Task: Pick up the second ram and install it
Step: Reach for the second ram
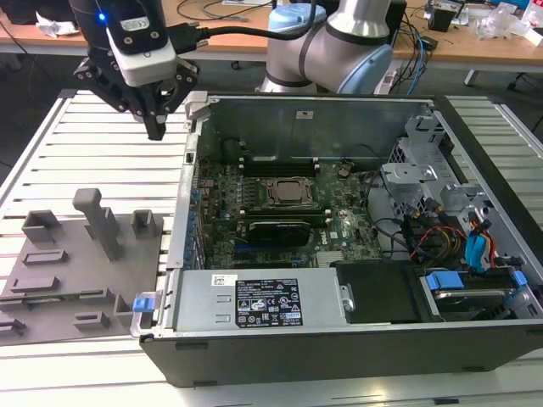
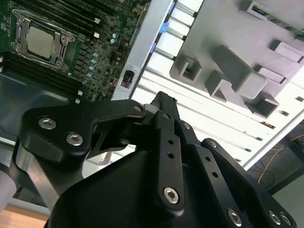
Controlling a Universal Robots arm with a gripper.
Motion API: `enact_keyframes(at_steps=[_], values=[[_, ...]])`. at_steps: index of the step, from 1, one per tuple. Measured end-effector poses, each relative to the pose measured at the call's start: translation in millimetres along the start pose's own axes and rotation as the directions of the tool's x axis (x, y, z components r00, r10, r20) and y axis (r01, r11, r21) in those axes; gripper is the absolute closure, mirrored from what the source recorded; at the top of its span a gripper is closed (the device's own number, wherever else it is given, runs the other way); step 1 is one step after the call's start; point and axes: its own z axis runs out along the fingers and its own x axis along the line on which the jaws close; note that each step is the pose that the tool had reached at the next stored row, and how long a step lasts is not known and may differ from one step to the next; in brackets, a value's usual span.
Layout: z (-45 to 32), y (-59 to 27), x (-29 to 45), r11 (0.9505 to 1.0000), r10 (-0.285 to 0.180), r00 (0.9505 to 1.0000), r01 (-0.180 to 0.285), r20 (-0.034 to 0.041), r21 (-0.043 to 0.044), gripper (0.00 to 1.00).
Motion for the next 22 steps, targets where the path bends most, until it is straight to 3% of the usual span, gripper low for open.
enact_keyframes(at_steps=[22], values=[[-1.4,-4.4,58.6,1.0000,0.000,1.0000,0.000,0.0000,0.0000,0.89]])
